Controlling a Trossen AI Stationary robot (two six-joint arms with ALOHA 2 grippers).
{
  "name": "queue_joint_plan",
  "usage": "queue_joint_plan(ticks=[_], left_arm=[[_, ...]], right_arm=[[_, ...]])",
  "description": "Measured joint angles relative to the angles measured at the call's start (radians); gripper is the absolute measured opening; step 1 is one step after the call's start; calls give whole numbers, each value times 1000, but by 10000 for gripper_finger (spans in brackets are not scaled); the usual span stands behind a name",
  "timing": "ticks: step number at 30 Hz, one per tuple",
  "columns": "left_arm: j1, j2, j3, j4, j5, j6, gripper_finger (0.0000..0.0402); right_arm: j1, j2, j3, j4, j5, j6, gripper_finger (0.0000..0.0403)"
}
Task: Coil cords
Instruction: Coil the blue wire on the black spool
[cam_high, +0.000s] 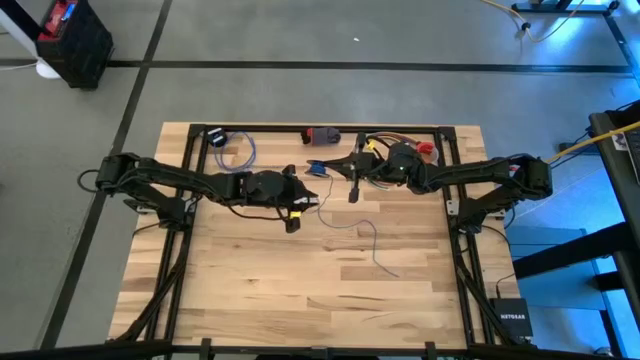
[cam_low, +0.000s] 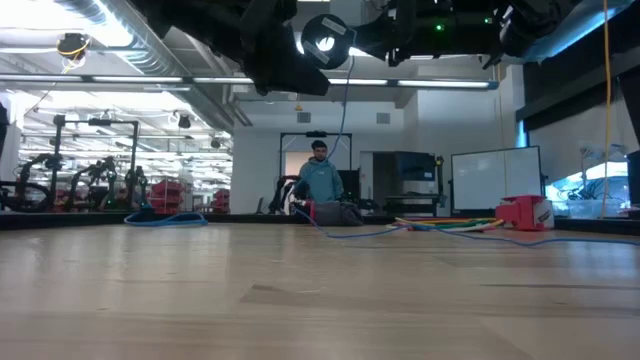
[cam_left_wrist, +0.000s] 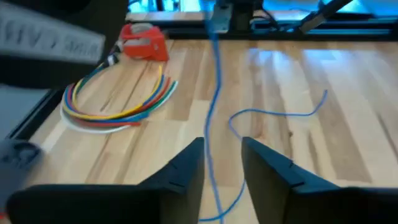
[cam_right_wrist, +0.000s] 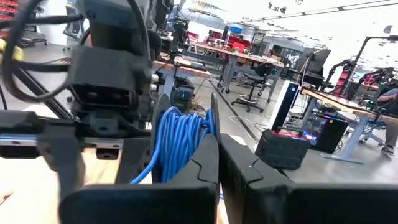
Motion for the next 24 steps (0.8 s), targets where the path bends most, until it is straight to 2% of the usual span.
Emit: queue_joint_plan(ticks=[5, 10, 13, 20, 24], left_arm=[[9, 64, 1, 41, 0, 27, 127], [38, 141, 25, 82, 0, 84, 128], [46, 156, 42, 85, 0, 66, 125], [53, 157, 47, 90, 46, 81, 106], [66, 158, 47, 88, 45, 88, 71]], right_arm=[[0, 8, 1, 5, 0, 0, 3], [0, 9, 0, -3, 0, 0, 9], [0, 9, 1, -8, 1, 0, 16], [0, 9, 0, -14, 0, -1, 7], [0, 9, 0, -11, 1, -1, 6]])
